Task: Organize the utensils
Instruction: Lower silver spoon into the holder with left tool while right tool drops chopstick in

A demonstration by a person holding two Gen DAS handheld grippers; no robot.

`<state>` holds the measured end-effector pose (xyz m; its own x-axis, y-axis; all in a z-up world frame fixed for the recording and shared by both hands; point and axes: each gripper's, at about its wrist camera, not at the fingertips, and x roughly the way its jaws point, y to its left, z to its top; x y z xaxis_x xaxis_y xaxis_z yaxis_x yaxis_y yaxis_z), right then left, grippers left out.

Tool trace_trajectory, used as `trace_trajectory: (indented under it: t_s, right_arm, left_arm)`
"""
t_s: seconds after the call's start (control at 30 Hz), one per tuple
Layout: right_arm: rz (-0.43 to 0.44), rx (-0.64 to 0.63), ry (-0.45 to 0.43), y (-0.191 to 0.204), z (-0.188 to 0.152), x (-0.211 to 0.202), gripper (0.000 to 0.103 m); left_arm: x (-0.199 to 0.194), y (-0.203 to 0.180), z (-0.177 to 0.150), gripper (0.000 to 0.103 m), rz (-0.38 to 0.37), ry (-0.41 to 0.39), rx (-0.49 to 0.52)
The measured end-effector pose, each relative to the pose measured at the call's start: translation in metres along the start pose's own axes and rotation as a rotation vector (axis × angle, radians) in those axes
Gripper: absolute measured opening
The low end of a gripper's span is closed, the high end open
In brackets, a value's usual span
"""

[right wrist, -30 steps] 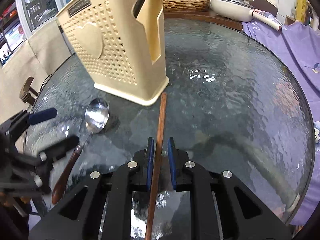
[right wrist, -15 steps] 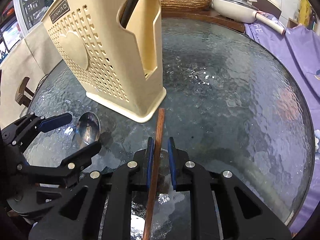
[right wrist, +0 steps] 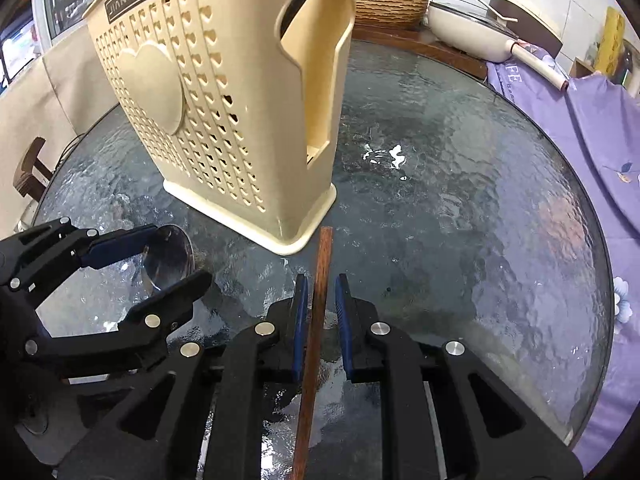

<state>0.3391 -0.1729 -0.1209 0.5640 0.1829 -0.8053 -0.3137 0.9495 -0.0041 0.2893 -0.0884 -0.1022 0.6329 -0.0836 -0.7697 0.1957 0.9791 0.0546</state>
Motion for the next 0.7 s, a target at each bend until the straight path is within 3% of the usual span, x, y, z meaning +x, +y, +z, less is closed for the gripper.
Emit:
trace_trajectory:
  t_s: [0.07,0.33,0.47,0.7]
  right_arm:
    - [0.007,0.014,-0.005,-0.001,-0.002,-0.001,0.009]
    - [0.085,0.077,-0.091,-0.013,-0.008,-0.026,0.008]
    - [0.115,0.098,-0.165,-0.016,-0.006,-0.053,0.008]
    - [0.258,0.153,-0.343,-0.027,-0.006,-0.125,0.008]
  left_arm:
    - [-0.002,0.002,-0.001,0.046,-0.013,-0.006,-0.007]
    - [-0.039,0.018,0.001,0.046,-0.067,-0.104,-0.059]
    - [-0.068,0.03,0.002,0.046,-0.103,-0.173,-0.088]
    - [-0.114,0.044,0.002,0.046,-0.147,-0.281,-0.111]
